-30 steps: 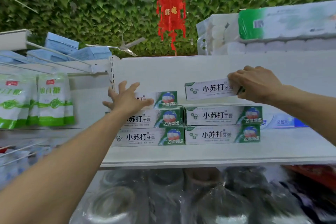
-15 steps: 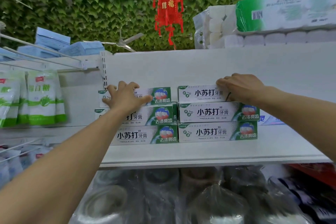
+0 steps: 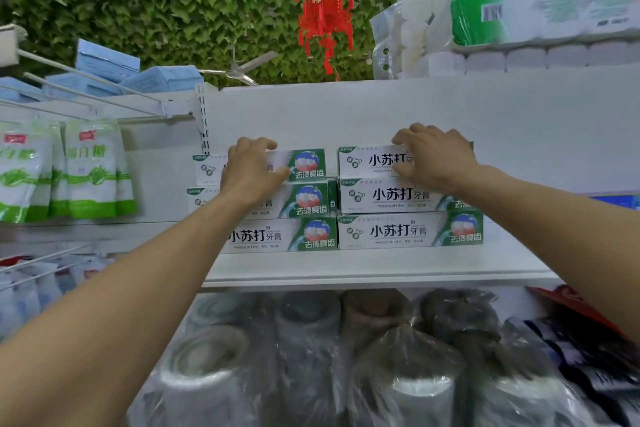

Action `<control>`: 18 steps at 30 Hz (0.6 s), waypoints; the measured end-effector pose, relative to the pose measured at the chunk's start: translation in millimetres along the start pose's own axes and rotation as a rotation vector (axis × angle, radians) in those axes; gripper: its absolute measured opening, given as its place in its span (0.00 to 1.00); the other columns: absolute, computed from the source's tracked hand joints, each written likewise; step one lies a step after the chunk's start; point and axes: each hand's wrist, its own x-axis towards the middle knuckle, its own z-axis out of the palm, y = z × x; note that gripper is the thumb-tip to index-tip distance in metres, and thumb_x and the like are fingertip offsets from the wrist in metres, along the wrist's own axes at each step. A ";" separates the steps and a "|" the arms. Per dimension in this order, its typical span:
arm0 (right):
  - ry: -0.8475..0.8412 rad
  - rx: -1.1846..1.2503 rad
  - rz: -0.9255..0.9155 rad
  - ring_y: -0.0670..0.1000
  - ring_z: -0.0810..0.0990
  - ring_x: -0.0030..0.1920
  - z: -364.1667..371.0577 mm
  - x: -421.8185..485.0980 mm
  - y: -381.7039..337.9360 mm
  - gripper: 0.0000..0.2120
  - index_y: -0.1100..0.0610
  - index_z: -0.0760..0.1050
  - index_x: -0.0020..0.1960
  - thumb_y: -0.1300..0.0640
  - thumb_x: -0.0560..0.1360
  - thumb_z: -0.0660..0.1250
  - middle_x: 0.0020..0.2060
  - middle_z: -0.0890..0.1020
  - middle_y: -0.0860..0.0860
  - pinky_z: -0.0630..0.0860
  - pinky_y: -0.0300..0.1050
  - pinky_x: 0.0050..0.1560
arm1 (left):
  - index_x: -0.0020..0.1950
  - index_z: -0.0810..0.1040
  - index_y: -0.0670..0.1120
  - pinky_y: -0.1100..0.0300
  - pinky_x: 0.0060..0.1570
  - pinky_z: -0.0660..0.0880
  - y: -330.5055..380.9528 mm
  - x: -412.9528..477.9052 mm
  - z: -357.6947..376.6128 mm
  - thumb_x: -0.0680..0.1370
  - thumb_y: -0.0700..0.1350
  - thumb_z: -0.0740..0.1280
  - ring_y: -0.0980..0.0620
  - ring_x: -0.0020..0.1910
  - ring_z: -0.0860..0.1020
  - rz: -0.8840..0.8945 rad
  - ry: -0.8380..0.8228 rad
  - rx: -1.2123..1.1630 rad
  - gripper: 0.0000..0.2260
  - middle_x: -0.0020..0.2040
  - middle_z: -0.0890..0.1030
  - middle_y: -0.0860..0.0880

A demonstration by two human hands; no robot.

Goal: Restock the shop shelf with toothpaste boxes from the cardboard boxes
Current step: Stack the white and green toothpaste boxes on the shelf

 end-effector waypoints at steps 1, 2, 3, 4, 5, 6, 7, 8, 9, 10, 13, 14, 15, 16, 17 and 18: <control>0.030 0.041 -0.013 0.55 0.73 0.60 -1.1 -6.4 -7.9 0.20 0.53 0.68 0.67 0.48 0.77 0.61 0.60 0.74 0.53 0.68 0.52 0.54 | 0.67 0.72 0.51 0.52 0.60 0.67 1.5 -7.7 -3.3 0.75 0.51 0.69 0.48 0.67 0.67 0.034 0.030 -0.017 0.21 0.66 0.70 0.47; 0.059 0.074 -0.027 0.55 0.73 0.60 -1.7 -12.7 -16.0 0.20 0.53 0.69 0.67 0.48 0.77 0.62 0.59 0.75 0.52 0.68 0.52 0.55 | 0.66 0.73 0.51 0.52 0.59 0.69 3.0 -16.2 -7.2 0.76 0.51 0.69 0.49 0.65 0.68 0.066 0.062 -0.031 0.19 0.65 0.71 0.48; 0.088 0.108 -0.041 0.55 0.73 0.60 -2.6 -19.6 -24.5 0.19 0.53 0.70 0.66 0.49 0.77 0.62 0.59 0.75 0.52 0.68 0.52 0.55 | 0.65 0.74 0.52 0.53 0.58 0.71 4.5 -25.7 -12.0 0.76 0.50 0.68 0.50 0.64 0.70 0.096 0.091 -0.045 0.18 0.63 0.72 0.49; 0.116 0.145 -0.052 0.55 0.73 0.59 -3.5 -27.4 -33.5 0.18 0.53 0.70 0.65 0.50 0.77 0.62 0.59 0.76 0.52 0.68 0.52 0.54 | 0.64 0.74 0.52 0.52 0.56 0.73 5.5 -36.3 -17.3 0.76 0.50 0.68 0.51 0.61 0.72 0.120 0.110 -0.063 0.16 0.62 0.74 0.50; 0.141 0.180 -0.061 0.55 0.73 0.59 -4.1 -35.8 -42.6 0.17 0.53 0.71 0.64 0.51 0.77 0.63 0.58 0.76 0.52 0.68 0.52 0.54 | 0.62 0.75 0.52 0.52 0.55 0.75 5.8 -47.7 -23.3 0.76 0.49 0.68 0.53 0.58 0.75 0.136 0.121 -0.088 0.15 0.59 0.75 0.51; 0.165 0.213 -0.072 0.55 0.74 0.59 -5.0 -44.3 -51.7 0.17 0.53 0.72 0.64 0.51 0.77 0.63 0.58 0.77 0.52 0.68 0.52 0.54 | 0.61 0.75 0.53 0.52 0.53 0.76 5.7 -59.6 -29.6 0.76 0.49 0.68 0.54 0.54 0.76 0.144 0.124 -0.115 0.14 0.57 0.77 0.53; 0.181 0.242 -0.083 0.56 0.75 0.58 -5.6 -53.2 -61.2 0.16 0.54 0.74 0.63 0.52 0.76 0.63 0.57 0.78 0.52 0.69 0.52 0.54 | 0.61 0.76 0.53 0.52 0.51 0.77 4.6 -71.7 -36.0 0.76 0.49 0.68 0.55 0.51 0.77 0.143 0.119 -0.137 0.13 0.54 0.78 0.55; 0.191 0.268 -0.094 0.56 0.75 0.58 -5.8 -62.5 -71.2 0.15 0.54 0.75 0.62 0.52 0.76 0.63 0.56 0.78 0.53 0.69 0.53 0.54 | 0.60 0.76 0.54 0.53 0.50 0.77 2.4 -84.0 -42.3 0.76 0.50 0.68 0.56 0.48 0.78 0.139 0.108 -0.150 0.13 0.51 0.79 0.56; 0.194 0.289 -0.103 0.57 0.76 0.56 -6.6 -72.7 -82.0 0.15 0.54 0.75 0.61 0.52 0.76 0.63 0.55 0.79 0.53 0.69 0.53 0.54 | 0.59 0.76 0.54 0.53 0.50 0.77 -1.1 -96.3 -48.1 0.76 0.50 0.68 0.57 0.46 0.78 0.133 0.093 -0.162 0.12 0.49 0.80 0.57; 0.193 0.303 -0.113 0.58 0.76 0.55 -7.4 -83.6 -93.0 0.16 0.55 0.76 0.60 0.51 0.75 0.62 0.53 0.79 0.54 0.70 0.53 0.52 | 0.58 0.77 0.55 0.52 0.50 0.77 -5.6 -108.4 -53.4 0.75 0.50 0.68 0.58 0.44 0.78 0.124 0.079 -0.178 0.11 0.47 0.80 0.58; 0.178 0.300 -0.153 0.60 0.78 0.50 -8.3 -118.9 -127.6 0.17 0.56 0.77 0.57 0.51 0.72 0.61 0.49 0.80 0.55 0.71 0.54 0.49 | 0.55 0.78 0.54 0.51 0.48 0.78 -25.7 -145.0 -65.5 0.75 0.50 0.68 0.58 0.41 0.79 0.100 0.026 -0.197 0.10 0.44 0.81 0.57; 0.163 0.299 -0.158 0.60 0.78 0.50 -7.3 -130.8 -139.3 0.16 0.57 0.77 0.57 0.52 0.72 0.63 0.49 0.80 0.55 0.71 0.55 0.48 | 0.55 0.79 0.54 0.52 0.48 0.78 -34.4 -157.9 -68.1 0.75 0.49 0.68 0.58 0.40 0.79 0.093 0.004 -0.193 0.09 0.43 0.81 0.57; 0.136 0.302 -0.154 0.60 0.78 0.51 -5.9 -142.6 -151.2 0.15 0.57 0.77 0.57 0.53 0.72 0.65 0.50 0.80 0.56 0.71 0.55 0.49 | 0.54 0.79 0.53 0.53 0.47 0.78 -43.4 -170.8 -70.9 0.74 0.48 0.69 0.59 0.38 0.78 0.087 -0.019 -0.190 0.09 0.42 0.81 0.57; 0.105 0.307 -0.149 0.60 0.78 0.52 -4.4 -154.2 -163.4 0.15 0.57 0.77 0.58 0.54 0.73 0.66 0.51 0.80 0.56 0.70 0.55 0.50 | 0.53 0.79 0.53 0.53 0.47 0.78 -53.8 -183.7 -73.2 0.74 0.48 0.69 0.60 0.37 0.78 0.079 -0.045 -0.186 0.08 0.41 0.81 0.57; 0.074 0.315 -0.142 0.60 0.77 0.53 -2.5 -166.4 -175.8 0.15 0.56 0.76 0.58 0.54 0.73 0.67 0.52 0.79 0.55 0.70 0.55 0.51 | 0.52 0.80 0.53 0.54 0.46 0.78 -65.4 -196.7 -75.0 0.74 0.47 0.69 0.61 0.37 0.78 0.069 -0.075 -0.181 0.08 0.40 0.80 0.57; 0.040 0.323 -0.136 0.59 0.77 0.53 -0.7 -178.9 -188.1 0.14 0.56 0.76 0.58 0.54 0.74 0.66 0.52 0.79 0.55 0.70 0.55 0.51 | 0.52 0.80 0.53 0.54 0.46 0.78 -76.8 -210.6 -77.3 0.74 0.47 0.69 0.61 0.36 0.77 0.060 -0.107 -0.173 0.08 0.39 0.79 0.58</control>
